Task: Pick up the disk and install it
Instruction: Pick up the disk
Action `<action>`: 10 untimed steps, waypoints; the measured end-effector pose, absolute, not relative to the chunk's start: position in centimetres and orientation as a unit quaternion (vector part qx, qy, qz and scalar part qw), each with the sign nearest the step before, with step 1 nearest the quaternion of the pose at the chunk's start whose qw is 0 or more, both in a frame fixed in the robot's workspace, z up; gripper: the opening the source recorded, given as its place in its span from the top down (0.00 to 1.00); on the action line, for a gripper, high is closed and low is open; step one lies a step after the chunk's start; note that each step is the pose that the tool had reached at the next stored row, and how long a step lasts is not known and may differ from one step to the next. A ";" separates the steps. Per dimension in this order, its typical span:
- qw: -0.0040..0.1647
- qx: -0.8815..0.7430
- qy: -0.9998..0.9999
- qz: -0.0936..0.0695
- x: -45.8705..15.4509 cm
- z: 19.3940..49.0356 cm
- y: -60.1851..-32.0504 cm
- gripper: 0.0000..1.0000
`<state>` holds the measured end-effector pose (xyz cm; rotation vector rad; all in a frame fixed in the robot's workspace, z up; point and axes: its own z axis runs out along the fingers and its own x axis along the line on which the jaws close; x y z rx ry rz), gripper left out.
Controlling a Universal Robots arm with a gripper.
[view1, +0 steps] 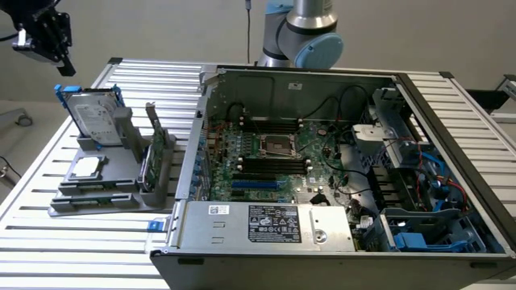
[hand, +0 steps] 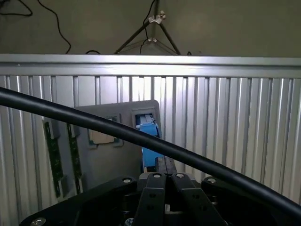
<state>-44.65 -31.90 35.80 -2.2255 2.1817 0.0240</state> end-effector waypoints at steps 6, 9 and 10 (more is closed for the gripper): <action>0.010 -0.748 0.663 0.007 -44.7 35.8 -31.9 0.89; 0.009 -0.751 0.660 0.006 -44.7 35.8 -31.9 0.89; 0.009 -0.751 0.661 0.006 -44.7 35.8 -31.9 0.88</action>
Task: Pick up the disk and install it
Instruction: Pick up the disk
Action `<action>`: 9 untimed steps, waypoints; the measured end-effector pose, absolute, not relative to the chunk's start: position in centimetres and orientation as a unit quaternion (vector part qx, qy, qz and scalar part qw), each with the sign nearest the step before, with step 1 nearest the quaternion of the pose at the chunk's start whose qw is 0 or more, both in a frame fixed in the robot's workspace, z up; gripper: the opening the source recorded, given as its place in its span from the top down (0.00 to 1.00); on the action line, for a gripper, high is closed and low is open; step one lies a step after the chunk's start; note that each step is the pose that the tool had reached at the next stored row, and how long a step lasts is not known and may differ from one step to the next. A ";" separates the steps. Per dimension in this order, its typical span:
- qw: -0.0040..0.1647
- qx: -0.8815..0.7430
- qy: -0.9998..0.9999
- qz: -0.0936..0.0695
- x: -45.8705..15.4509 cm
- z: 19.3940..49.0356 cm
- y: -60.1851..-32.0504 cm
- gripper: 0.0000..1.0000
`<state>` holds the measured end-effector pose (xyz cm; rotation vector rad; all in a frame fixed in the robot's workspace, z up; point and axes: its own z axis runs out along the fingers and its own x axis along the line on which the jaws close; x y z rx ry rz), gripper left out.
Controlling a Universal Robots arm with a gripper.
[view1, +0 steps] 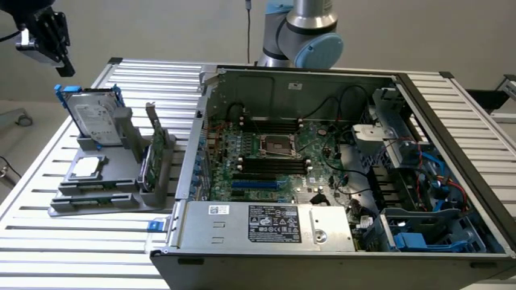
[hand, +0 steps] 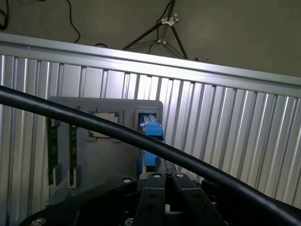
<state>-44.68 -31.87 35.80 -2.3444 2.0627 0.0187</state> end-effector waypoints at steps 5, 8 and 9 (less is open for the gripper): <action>0.010 -0.751 0.661 0.006 -44.7 35.8 -31.9 0.70; 0.010 -0.751 0.660 0.005 -44.7 35.6 -31.9 0.64; 0.011 -0.751 0.660 0.005 -44.7 35.5 -31.9 0.64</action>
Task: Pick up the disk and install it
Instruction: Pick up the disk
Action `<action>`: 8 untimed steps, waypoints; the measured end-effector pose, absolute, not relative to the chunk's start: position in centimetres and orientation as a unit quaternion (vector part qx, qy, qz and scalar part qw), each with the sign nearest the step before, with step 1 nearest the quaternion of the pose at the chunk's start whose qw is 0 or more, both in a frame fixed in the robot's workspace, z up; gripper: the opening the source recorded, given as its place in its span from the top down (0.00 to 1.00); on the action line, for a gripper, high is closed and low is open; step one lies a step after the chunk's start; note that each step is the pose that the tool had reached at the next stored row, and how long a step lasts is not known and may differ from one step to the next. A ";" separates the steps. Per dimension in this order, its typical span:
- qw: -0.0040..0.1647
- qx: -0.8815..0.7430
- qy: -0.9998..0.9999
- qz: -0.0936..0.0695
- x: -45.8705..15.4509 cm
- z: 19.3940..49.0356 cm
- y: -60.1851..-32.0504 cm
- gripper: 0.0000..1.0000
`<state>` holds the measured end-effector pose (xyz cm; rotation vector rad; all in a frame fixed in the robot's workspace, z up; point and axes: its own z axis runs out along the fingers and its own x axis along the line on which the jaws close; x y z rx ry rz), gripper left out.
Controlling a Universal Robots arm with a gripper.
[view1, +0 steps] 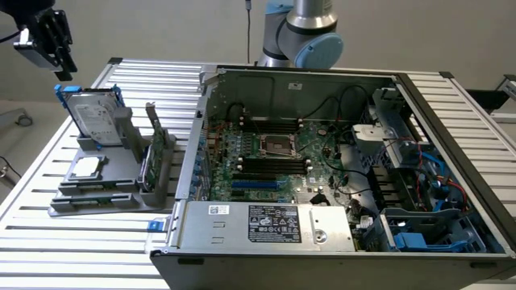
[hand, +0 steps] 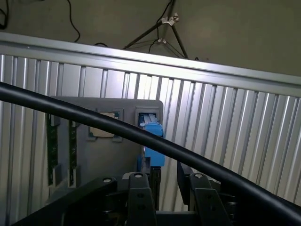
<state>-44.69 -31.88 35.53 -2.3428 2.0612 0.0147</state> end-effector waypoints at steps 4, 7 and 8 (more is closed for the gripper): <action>0.011 -0.751 0.660 0.004 -44.7 35.0 -32.0 0.56; 0.012 -0.751 0.660 0.003 -44.7 34.6 -32.1 0.49; 0.012 -0.751 0.660 0.003 -44.7 34.4 -32.2 0.49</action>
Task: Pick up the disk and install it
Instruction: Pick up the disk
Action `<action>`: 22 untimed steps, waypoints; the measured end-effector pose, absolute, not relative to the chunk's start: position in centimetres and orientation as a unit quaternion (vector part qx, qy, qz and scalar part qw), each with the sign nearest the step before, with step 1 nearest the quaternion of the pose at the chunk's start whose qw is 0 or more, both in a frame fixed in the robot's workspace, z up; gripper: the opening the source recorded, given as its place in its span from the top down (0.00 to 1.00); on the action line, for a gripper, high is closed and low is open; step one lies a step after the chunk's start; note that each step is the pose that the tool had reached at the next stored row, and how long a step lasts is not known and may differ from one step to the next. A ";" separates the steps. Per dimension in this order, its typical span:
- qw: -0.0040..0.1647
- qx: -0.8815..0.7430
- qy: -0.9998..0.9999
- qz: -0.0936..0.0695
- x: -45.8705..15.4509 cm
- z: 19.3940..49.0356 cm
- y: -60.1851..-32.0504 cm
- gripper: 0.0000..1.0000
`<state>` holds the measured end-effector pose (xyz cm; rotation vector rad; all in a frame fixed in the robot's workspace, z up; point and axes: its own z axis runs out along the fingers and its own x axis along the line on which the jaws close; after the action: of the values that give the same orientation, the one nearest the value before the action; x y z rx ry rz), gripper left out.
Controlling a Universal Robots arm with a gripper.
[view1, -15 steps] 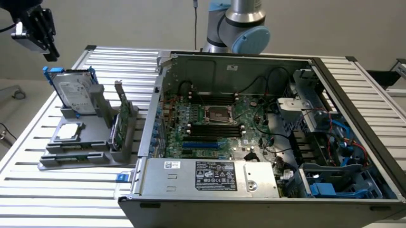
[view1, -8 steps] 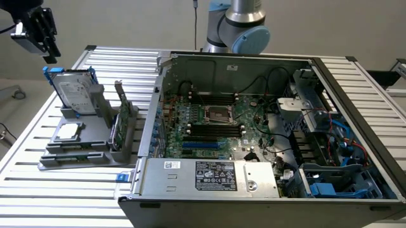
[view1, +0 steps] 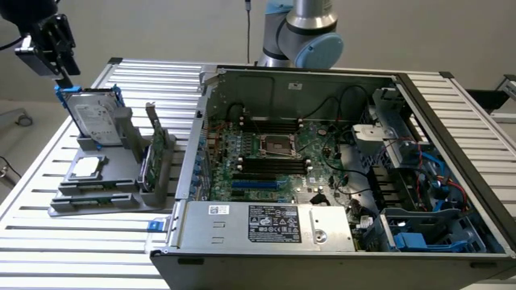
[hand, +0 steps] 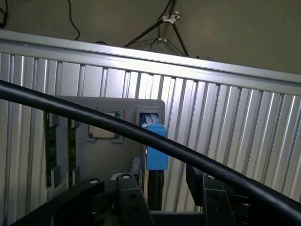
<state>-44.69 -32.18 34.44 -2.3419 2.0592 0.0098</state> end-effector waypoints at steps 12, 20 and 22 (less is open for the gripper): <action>0.011 -0.755 0.656 0.003 -44.8 32.9 -32.9 0.49; 0.011 -0.757 0.653 0.003 -45.1 31.4 -32.9 0.49; 0.011 -0.758 0.653 0.003 -45.1 31.0 -32.9 0.49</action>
<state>-45.14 -32.95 31.02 -2.3634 2.0354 0.0090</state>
